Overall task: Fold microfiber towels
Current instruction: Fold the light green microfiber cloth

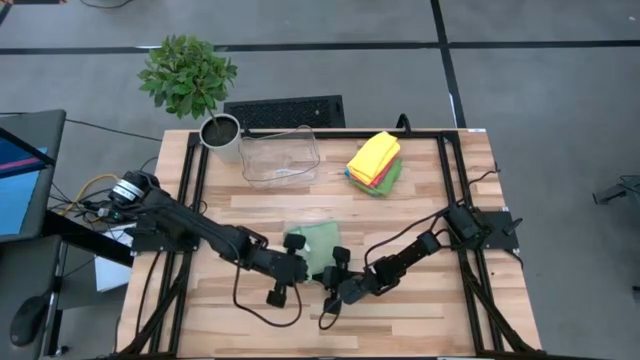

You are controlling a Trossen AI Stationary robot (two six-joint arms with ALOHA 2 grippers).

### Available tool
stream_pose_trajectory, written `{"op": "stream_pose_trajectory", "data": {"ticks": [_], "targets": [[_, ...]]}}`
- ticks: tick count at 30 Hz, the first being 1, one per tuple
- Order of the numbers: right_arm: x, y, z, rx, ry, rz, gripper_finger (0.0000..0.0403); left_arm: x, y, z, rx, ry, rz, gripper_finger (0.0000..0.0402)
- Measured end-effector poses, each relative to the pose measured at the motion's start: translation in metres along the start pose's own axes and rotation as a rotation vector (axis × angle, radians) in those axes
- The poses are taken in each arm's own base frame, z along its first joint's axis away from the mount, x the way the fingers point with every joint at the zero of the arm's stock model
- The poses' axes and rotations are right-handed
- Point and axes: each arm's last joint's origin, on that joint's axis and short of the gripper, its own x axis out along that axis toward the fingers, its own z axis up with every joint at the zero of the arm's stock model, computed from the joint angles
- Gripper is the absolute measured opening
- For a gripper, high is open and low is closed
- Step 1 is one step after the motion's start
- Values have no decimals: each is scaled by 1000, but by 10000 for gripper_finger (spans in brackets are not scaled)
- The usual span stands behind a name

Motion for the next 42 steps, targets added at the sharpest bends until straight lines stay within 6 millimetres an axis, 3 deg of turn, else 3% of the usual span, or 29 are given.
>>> {"op": "stream_pose_trajectory", "data": {"ticks": [6,11,21,31,42], "targets": [[0,0,0,2,-1,5,28,25,-1,-10,4,70,-19,2],[0,0,0,3,-2,6,23,40,3,-11,-3,91,75,2],[0,0,0,4,-4,9,27,39,14,12,-13,10,43,2],[2,0,2,9,-18,23,18,65,16,6,-13,28,31,2],[-1,1,3,-25,-21,25,37,81,17,-1,-10,61,32,2]]}}
